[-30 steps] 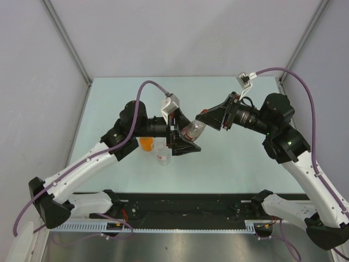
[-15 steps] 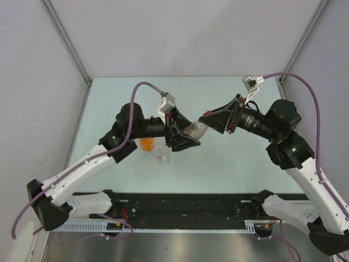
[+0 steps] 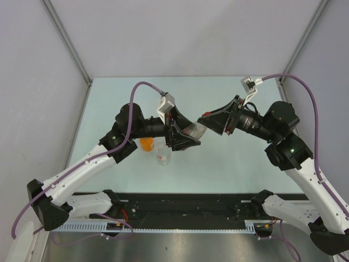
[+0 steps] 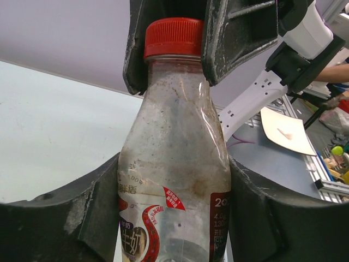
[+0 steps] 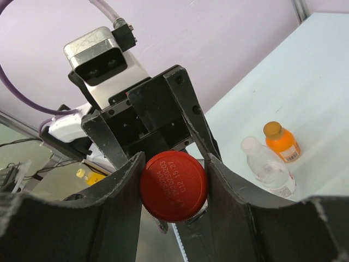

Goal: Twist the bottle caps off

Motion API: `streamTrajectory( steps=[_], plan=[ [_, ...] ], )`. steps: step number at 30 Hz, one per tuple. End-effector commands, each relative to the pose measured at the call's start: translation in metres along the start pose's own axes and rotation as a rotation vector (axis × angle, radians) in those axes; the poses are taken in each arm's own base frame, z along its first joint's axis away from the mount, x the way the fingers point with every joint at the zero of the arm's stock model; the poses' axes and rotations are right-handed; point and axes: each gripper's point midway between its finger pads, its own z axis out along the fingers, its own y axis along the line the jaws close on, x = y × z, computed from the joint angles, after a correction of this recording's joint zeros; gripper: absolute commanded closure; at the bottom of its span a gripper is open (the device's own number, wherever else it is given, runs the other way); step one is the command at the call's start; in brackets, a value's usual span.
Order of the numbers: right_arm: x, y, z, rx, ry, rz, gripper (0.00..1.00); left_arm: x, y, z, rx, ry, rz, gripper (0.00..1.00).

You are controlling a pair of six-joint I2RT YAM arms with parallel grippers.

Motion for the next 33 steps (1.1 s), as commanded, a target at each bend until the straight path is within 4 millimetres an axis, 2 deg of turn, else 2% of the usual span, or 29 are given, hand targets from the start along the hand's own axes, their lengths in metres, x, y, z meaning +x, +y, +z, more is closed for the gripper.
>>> streamTrajectory(
  steps=[1, 8, 10, 11, 14, 15, 16, 17, 19, 20, 22, 23, 28, 29, 31, 32, 33],
  plan=[
    [-0.009, 0.016, -0.002, -0.054, -0.039, -0.029, 1.00, -0.007, -0.013, -0.002, 0.053, -0.027, 0.034, 0.38],
    [-0.010, 0.018, -0.001, -0.061, -0.048, -0.029, 1.00, 0.001, -0.014, -0.002, 0.066, -0.013, 0.025, 0.41],
    [-0.010, 0.019, -0.001, -0.069, -0.047, -0.031, 1.00, 0.002, -0.014, -0.002, 0.070, -0.010, 0.028, 0.49],
    [-0.010, 0.020, -0.001, -0.072, -0.046, -0.031, 1.00, 0.002, -0.015, -0.003, 0.072, -0.012, 0.032, 0.59],
    [-0.008, 0.019, 0.001, -0.071, -0.038, -0.030, 1.00, 0.004, -0.016, -0.004, 0.078, -0.006, 0.040, 0.74],
    [-0.007, 0.019, 0.000, -0.069, -0.035, -0.032, 0.98, 0.004, -0.016, -0.005, 0.078, -0.007, 0.044, 0.76],
    [-0.007, 0.019, 0.000, -0.068, -0.037, -0.034, 0.94, 0.005, -0.016, -0.005, 0.077, -0.004, 0.045, 0.77],
    [-0.007, 0.019, -0.001, -0.062, -0.040, -0.034, 0.76, 0.005, -0.017, -0.006, 0.077, -0.005, 0.053, 0.81],
    [-0.008, 0.020, -0.002, -0.064, -0.044, -0.039, 0.65, 0.006, -0.015, -0.007, 0.060, -0.002, 0.055, 0.87],
    [-0.009, 0.020, -0.003, -0.062, -0.047, -0.037, 0.54, 0.007, -0.014, -0.008, 0.057, 0.001, 0.061, 0.93],
    [-0.009, 0.020, -0.004, -0.055, -0.053, -0.036, 0.47, 0.009, -0.012, -0.008, 0.045, 0.006, 0.061, 1.00],
    [-0.010, 0.020, -0.005, -0.055, -0.055, -0.037, 0.41, 0.009, -0.012, -0.008, 0.044, 0.006, 0.063, 1.00],
    [-0.010, 0.019, -0.007, -0.041, -0.057, -0.029, 0.30, 0.011, -0.013, -0.010, 0.047, 0.005, 0.068, 1.00],
    [-0.010, 0.019, -0.007, -0.039, -0.057, -0.031, 0.23, 0.011, -0.014, -0.011, 0.051, 0.003, 0.074, 1.00],
    [-0.011, 0.017, -0.009, -0.027, -0.066, -0.033, 0.15, 0.010, -0.015, -0.012, 0.049, -0.009, 0.083, 1.00],
    [-0.011, 0.017, -0.010, -0.020, -0.070, -0.038, 0.05, 0.009, -0.015, -0.013, 0.046, -0.015, 0.089, 1.00],
    [-0.015, 0.016, -0.013, -0.003, -0.093, -0.042, 0.02, 0.010, -0.014, -0.013, 0.045, -0.022, 0.095, 1.00]
  ],
)
